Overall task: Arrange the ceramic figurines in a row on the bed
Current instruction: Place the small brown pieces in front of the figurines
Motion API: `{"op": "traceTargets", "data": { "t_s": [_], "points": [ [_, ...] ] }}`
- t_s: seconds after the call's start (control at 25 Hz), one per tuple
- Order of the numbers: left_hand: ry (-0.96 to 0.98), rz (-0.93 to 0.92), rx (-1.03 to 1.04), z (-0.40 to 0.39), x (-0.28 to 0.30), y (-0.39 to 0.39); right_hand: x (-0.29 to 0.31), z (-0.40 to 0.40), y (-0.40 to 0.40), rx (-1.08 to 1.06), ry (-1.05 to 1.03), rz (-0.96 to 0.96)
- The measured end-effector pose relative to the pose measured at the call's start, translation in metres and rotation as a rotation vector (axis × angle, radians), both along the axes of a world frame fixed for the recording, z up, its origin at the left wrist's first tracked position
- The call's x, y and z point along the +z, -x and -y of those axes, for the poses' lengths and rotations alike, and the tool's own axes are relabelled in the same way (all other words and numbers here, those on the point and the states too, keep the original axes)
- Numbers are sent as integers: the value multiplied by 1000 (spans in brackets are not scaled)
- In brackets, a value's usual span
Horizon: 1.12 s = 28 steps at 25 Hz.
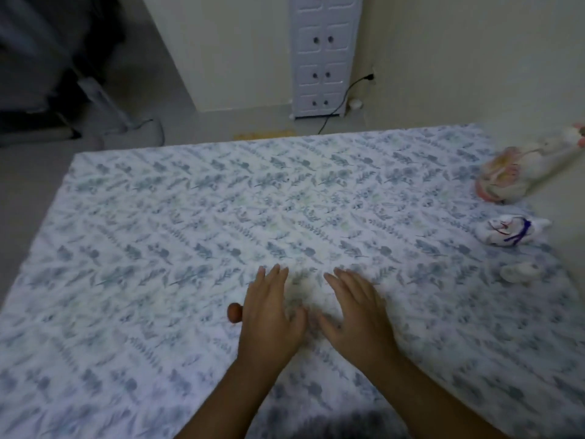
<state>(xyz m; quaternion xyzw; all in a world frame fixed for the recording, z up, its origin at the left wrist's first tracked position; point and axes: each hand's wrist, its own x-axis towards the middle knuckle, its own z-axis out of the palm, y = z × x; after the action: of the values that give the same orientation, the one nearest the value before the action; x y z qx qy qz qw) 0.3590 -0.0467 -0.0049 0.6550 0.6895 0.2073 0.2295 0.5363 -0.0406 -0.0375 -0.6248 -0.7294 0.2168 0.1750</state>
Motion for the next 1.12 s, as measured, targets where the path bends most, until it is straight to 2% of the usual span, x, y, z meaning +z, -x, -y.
{"op": "traceTargets", "data": {
  "t_s": [0.16,0.32,0.44,0.6,0.84,1.12],
  "points": [
    [73,78,94,19,-13,70,-4,-5,67,146,169,-54],
    [211,214,115,13,-25,98,-12,-17,105,89,371,-264],
    [252,244,114,2,-29,102,-17,-24,115,75,350,-342],
    [188,252,-6,-14,-26,83,-6,-22,89,-89,271,-434],
    [49,253,-343,-46,-23,-33,1,3,-43,-455,143,-407],
    [140,396,-710,-67,-33,-262,-11,34,-238,-970,25,-336]
  ]
}}
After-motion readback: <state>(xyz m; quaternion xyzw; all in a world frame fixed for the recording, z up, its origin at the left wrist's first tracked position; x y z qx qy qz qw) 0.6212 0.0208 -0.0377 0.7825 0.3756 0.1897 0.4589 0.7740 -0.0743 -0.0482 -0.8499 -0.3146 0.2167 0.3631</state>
